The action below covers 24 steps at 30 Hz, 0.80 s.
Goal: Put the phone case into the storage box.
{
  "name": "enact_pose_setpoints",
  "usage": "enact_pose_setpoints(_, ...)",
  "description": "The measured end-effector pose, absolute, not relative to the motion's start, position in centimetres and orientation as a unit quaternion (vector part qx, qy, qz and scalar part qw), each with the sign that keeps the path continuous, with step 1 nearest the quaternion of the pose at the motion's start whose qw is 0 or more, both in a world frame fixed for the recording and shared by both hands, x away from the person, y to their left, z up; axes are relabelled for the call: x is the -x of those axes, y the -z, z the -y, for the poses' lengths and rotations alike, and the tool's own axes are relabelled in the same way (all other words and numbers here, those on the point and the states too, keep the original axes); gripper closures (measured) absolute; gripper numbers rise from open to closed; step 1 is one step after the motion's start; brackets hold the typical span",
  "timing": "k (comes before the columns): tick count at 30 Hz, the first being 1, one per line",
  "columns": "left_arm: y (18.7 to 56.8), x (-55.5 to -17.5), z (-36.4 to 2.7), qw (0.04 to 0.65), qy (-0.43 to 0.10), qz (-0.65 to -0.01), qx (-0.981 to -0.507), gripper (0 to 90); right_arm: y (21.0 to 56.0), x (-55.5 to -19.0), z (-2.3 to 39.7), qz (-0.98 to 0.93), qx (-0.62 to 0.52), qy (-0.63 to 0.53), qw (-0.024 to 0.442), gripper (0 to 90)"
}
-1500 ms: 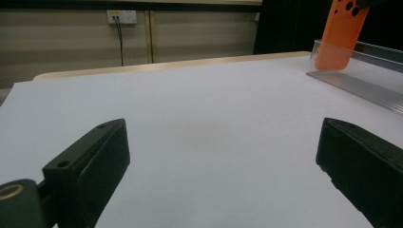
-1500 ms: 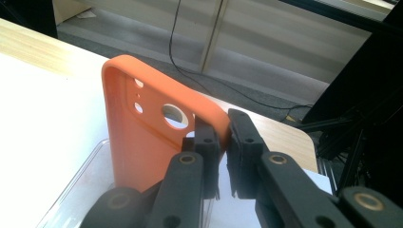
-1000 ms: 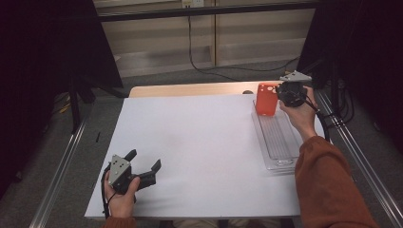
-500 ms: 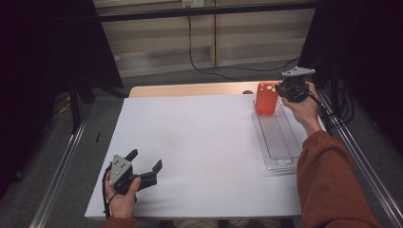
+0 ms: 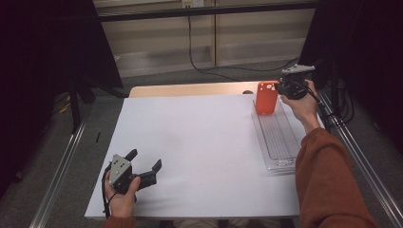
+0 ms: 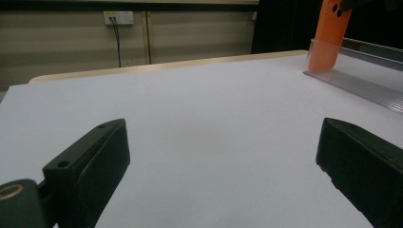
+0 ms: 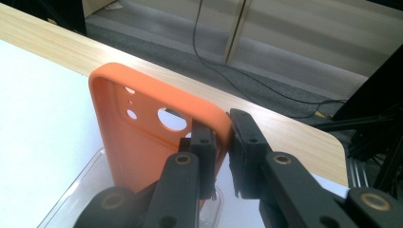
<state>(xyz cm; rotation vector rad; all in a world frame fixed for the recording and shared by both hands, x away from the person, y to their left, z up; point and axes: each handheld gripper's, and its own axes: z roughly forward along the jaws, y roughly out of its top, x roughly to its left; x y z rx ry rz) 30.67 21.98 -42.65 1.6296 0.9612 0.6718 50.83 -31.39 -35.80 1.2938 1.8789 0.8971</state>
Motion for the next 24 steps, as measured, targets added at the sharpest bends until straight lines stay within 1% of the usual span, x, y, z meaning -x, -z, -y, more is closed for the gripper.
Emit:
enact_pose_setpoints(20,42.7,-30.71,-22.0,0.535,-0.278,-0.406,-0.687,3.9,36.05,-51.07,31.55,-0.705,-0.517,-0.35,0.336,76.7)
enact_pose_setpoints(24,42.74,-30.75,-21.97,0.533,-0.276,-0.405,-0.69,3.9,36.14,-51.08,31.65,-0.703,-0.52,-0.35,0.336,72.6)
